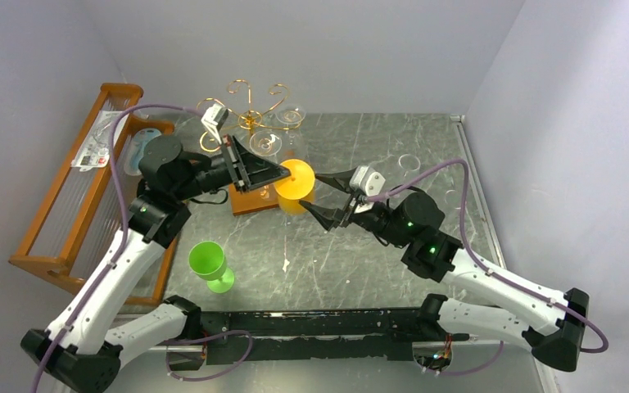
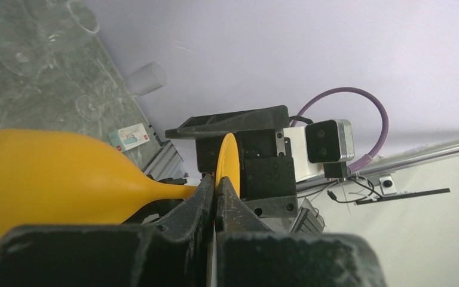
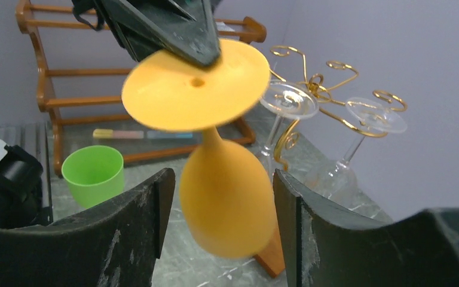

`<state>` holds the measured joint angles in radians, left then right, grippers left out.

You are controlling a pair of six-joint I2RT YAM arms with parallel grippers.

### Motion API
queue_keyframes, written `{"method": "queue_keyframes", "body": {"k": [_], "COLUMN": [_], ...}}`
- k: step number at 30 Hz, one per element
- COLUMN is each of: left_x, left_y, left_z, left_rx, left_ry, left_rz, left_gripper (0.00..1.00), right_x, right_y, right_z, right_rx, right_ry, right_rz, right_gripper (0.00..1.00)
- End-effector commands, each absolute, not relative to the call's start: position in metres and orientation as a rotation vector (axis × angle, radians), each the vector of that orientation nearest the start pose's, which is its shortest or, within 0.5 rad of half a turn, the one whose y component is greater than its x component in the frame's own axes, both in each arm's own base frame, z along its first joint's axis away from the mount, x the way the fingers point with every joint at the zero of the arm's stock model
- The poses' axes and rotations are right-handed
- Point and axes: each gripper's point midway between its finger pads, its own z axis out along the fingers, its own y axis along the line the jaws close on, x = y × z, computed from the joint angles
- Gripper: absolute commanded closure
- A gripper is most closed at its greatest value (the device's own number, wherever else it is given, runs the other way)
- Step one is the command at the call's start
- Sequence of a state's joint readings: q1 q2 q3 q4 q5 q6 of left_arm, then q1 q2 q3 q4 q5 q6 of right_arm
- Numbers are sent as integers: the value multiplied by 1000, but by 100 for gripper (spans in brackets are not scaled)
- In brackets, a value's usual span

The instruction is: Place the wine glass upside down on the wine glass rack

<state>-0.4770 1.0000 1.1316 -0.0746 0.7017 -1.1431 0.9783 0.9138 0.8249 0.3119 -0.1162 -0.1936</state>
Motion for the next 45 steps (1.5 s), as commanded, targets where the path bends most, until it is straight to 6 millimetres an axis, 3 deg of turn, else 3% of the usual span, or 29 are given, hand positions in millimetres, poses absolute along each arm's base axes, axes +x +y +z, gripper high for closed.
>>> {"method": "queue_keyframes", "body": {"k": [1, 7, 12, 22, 33, 40, 45], "left_x": [195, 210, 225, 259, 292, 312, 330], "left_y": [-240, -202, -166, -125, -138, -114, -128], "left_z": [401, 382, 394, 417, 432, 434, 425], "left_rx": [-31, -232, -375, -568, -628, -731, -724], "left_ry": [1907, 1907, 1793, 1631, 1556, 1487, 1508], "left_rz": [-1645, -1375, -1167, -954, -1035, -921, -978], "left_gripper": [95, 95, 95, 95, 95, 95, 95], "right_x": [186, 185, 197, 201, 206, 207, 209], "right_y": [295, 279, 270, 278, 280, 275, 276], "right_z": [368, 358, 356, 345, 341, 345, 346], "right_rx": [-859, -827, -736, -739, -708, -705, -716], "right_ry": [1152, 1203, 1273, 1308, 1333, 1323, 1335], "right_rz": [726, 702, 665, 675, 682, 657, 637], "right_gripper": [35, 34, 34, 34, 34, 33, 33]}}
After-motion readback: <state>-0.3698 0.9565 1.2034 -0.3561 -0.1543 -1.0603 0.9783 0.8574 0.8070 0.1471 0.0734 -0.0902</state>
